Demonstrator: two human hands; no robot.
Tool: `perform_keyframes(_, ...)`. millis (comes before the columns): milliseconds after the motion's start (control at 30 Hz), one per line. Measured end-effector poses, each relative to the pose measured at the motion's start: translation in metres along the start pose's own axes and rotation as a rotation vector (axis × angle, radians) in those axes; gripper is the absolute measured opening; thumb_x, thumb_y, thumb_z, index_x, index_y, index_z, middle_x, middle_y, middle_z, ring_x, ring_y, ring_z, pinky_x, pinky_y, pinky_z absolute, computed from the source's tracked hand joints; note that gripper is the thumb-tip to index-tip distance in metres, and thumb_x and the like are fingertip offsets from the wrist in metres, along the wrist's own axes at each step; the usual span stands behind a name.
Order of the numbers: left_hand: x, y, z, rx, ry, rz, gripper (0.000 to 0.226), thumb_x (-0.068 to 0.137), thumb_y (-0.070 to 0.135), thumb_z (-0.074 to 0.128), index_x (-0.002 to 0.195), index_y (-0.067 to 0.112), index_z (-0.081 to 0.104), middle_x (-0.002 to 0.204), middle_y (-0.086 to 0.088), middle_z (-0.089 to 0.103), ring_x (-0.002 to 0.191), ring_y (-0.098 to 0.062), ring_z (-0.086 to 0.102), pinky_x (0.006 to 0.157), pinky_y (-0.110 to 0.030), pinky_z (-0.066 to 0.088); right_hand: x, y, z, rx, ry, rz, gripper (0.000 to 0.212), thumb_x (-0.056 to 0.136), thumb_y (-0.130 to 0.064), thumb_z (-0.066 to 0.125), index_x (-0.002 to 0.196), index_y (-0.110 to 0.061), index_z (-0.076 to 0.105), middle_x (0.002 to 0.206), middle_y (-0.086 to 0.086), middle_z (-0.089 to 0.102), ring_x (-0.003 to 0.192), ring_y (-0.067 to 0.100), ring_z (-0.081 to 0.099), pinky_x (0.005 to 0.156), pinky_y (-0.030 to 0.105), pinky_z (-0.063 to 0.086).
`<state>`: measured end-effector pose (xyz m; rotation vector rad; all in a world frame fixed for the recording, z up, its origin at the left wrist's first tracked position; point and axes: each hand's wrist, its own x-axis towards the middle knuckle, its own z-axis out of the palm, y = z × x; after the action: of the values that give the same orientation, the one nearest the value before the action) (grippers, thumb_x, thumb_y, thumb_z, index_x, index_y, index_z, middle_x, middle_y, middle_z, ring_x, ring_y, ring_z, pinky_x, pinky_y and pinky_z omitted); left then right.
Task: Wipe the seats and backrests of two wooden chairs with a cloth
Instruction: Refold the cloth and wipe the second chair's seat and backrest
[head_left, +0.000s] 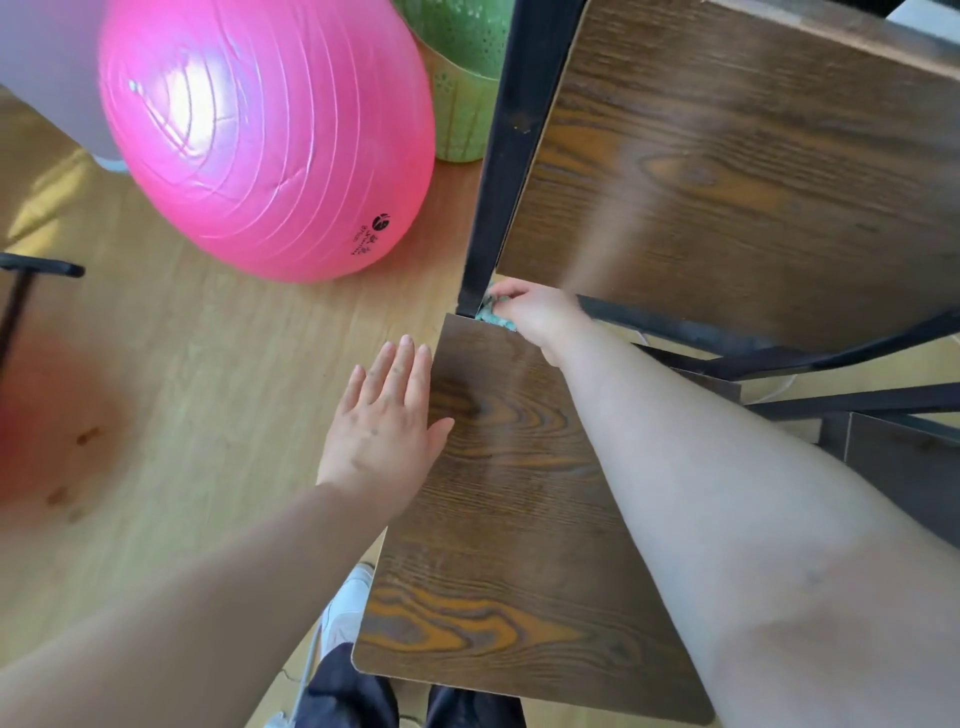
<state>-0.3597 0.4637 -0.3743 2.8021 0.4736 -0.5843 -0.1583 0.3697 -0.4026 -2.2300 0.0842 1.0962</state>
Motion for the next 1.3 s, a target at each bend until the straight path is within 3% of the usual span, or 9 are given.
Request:
perform_keyframes(100, -0.005, -0.002, 0.001, 0.008, -0.001, 0.009, 0.073, 0.101, 0.053, 0.020, 0.154, 0.015, -0.012, 0.163, -0.003, -0.012, 0.149, -0.018, -0.015, 0.122, -0.039, -0.001, 0.003, 0.006, 0.007, 0.098, 0.118, -0.018, 0.020, 0.090, -0.023, 0.058, 0.088, -0.039, 0.070, 0.090, -0.007, 0.064, 0.069, 0.012, 0.055, 0.062, 0.021, 0.046)
perform_keyframes(167, -0.008, -0.003, 0.000, 0.008, -0.004, 0.008, 0.073, 0.101, 0.054, 0.020, 0.154, 0.015, -0.013, 0.163, -0.003, -0.013, 0.148, -0.017, -0.016, 0.122, -0.038, -0.003, 0.003, 0.005, 0.009, 0.206, 0.162, 0.022, 0.015, 0.086, -0.027, 0.064, 0.099, -0.032, 0.071, 0.096, -0.007, 0.065, 0.075, 0.010, 0.057, 0.066, 0.022, 0.045)
perform_keyframes(267, -0.013, -0.005, -0.002, 0.022, -0.005, 0.011, 0.073, 0.101, 0.054, 0.018, 0.153, 0.016, -0.015, 0.162, -0.003, -0.015, 0.148, -0.017, -0.018, 0.122, -0.038, -0.004, 0.002, 0.009, 0.009, 0.360, 0.216, 0.041, 0.033, 0.081, -0.029, 0.070, 0.112, -0.022, 0.070, 0.104, -0.003, 0.068, 0.089, 0.013, 0.062, 0.072, 0.023, 0.047)
perform_keyframes(467, -0.026, -0.006, -0.005, 0.043, -0.020, 0.032, 0.073, 0.100, 0.055, 0.015, 0.151, 0.016, -0.019, 0.161, -0.002, -0.018, 0.147, -0.017, -0.020, 0.122, -0.038, -0.004, -0.034, 0.032, -0.002, 0.463, 0.229, -0.220, 0.031, 0.088, -0.008, 0.063, 0.118, -0.014, 0.069, 0.108, -0.004, 0.071, 0.100, 0.010, 0.066, 0.090, 0.025, 0.053)
perform_keyframes(767, -0.042, -0.001, -0.016, 0.050, 0.002, 0.067, 0.074, 0.100, 0.056, 0.015, 0.151, 0.016, -0.020, 0.161, -0.002, -0.018, 0.147, -0.017, -0.020, 0.122, -0.038, -0.004, -0.095, 0.063, -0.016, 0.481, 0.251, -0.193, 0.030, 0.091, -0.010, 0.062, 0.118, -0.021, 0.068, 0.105, -0.015, 0.066, 0.099, 0.005, 0.062, 0.086, 0.021, 0.051)
perform_keyframes(867, -0.049, -0.002, -0.018, 0.058, 0.006, 0.078, 0.074, 0.100, 0.056, 0.016, 0.151, 0.016, -0.018, 0.161, -0.003, -0.017, 0.148, -0.017, -0.019, 0.122, -0.038, -0.003, -0.106, 0.080, -0.011, 0.488, 0.223, -0.144, 0.028, 0.090, -0.010, 0.063, 0.114, -0.024, 0.070, 0.108, -0.010, 0.068, 0.103, 0.010, 0.063, 0.092, 0.031, 0.053)
perform_keyframes(1067, -0.061, -0.015, -0.011, 0.065, -0.005, 0.075, 0.074, 0.099, 0.056, 0.016, 0.152, 0.015, -0.017, 0.162, -0.003, -0.015, 0.148, -0.017, -0.017, 0.122, -0.038, -0.002, -0.109, 0.105, 0.002, 0.154, 0.336, -0.088, 0.040, 0.093, -0.013, 0.062, 0.130, -0.027, 0.058, 0.126, -0.007, 0.059, 0.107, 0.011, 0.058, 0.067, 0.011, 0.048)
perform_keyframes(1200, -0.068, -0.023, -0.003, 0.056, -0.026, 0.072, 0.074, 0.099, 0.056, 0.016, 0.152, 0.016, -0.017, 0.162, -0.002, -0.015, 0.148, -0.017, -0.018, 0.122, -0.038, -0.002, -0.097, 0.103, 0.012, -0.110, 0.346, -0.153, 0.045, 0.095, -0.009, 0.057, 0.138, -0.023, 0.053, 0.128, -0.002, 0.051, 0.112, 0.019, 0.053, 0.089, 0.028, 0.053)
perform_keyframes(1300, -0.071, -0.029, 0.001, 0.052, -0.023, 0.066, 0.075, 0.099, 0.057, 0.016, 0.153, 0.016, -0.016, 0.162, -0.002, -0.013, 0.148, -0.017, -0.016, 0.122, -0.038, -0.002, -0.089, 0.093, 0.018, -0.157, 0.383, -0.138, 0.044, 0.092, -0.006, 0.059, 0.135, -0.018, 0.056, 0.128, 0.001, 0.048, 0.111, 0.023, 0.053, 0.089, 0.039, 0.056)
